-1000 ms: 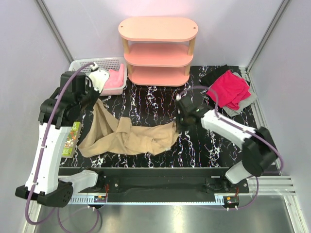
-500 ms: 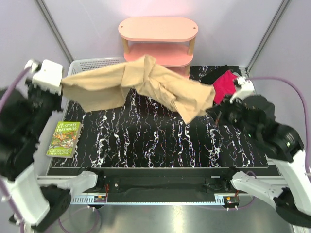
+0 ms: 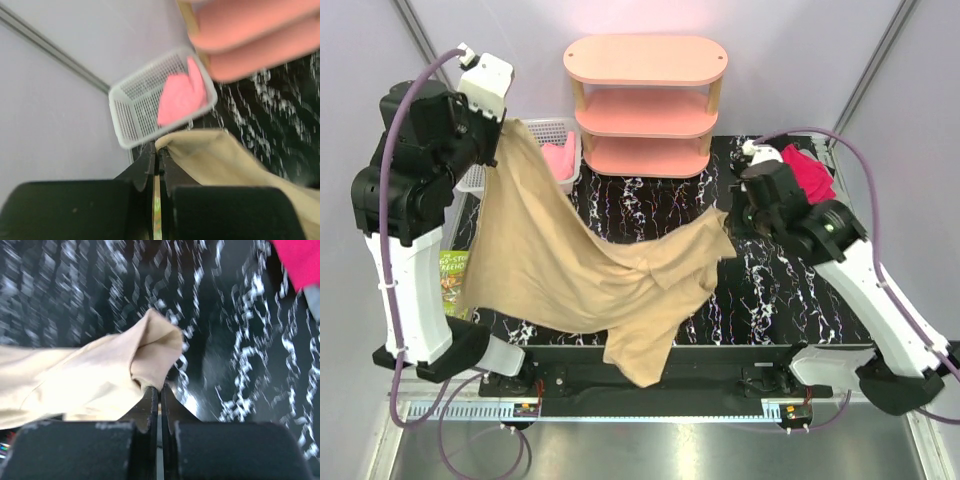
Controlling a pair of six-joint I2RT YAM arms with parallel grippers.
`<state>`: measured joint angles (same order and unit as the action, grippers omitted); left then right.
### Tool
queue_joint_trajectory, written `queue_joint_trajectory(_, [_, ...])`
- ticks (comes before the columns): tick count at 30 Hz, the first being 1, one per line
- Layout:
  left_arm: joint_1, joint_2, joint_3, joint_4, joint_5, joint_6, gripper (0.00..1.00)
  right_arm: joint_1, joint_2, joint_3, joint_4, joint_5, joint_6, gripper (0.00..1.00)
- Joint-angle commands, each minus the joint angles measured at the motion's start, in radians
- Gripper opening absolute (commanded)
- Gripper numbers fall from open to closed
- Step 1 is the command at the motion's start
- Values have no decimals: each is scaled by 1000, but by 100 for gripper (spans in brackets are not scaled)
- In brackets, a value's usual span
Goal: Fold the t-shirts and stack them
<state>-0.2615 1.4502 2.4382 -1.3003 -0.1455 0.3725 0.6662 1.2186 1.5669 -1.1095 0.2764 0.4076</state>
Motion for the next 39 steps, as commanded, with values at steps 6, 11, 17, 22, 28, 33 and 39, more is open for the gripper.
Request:
queue_joint_trajectory(6, [4,-349,-473,139,-82,33,0,-5,-295,-171,-51,0,88,0])
queue_joint_trajectory(11, [4,-340,-345,52,-40,16,0,-4,-395,-112,-108,-60,149,0])
queue_joint_trajectory(17, [4,-340,-208,-59,9,2,0,-4,-441,53,-248,-106,192,0])
queue_joint_trajectory(22, [4,-359,-195,-96,18,0,0,-4,-427,284,-323,-129,192,0])
queue_joint_trajectory(28, [4,-386,-279,-100,72,-21,0,-4,-450,62,-313,-111,209,0])
queue_joint_trajectory(33, [4,-436,-546,21,87,-24,0,-5,-447,-281,-113,-73,211,0])
queue_joint_trajectory(39, [4,-380,-855,220,70,-11,0,-10,-268,-406,34,67,148,0])
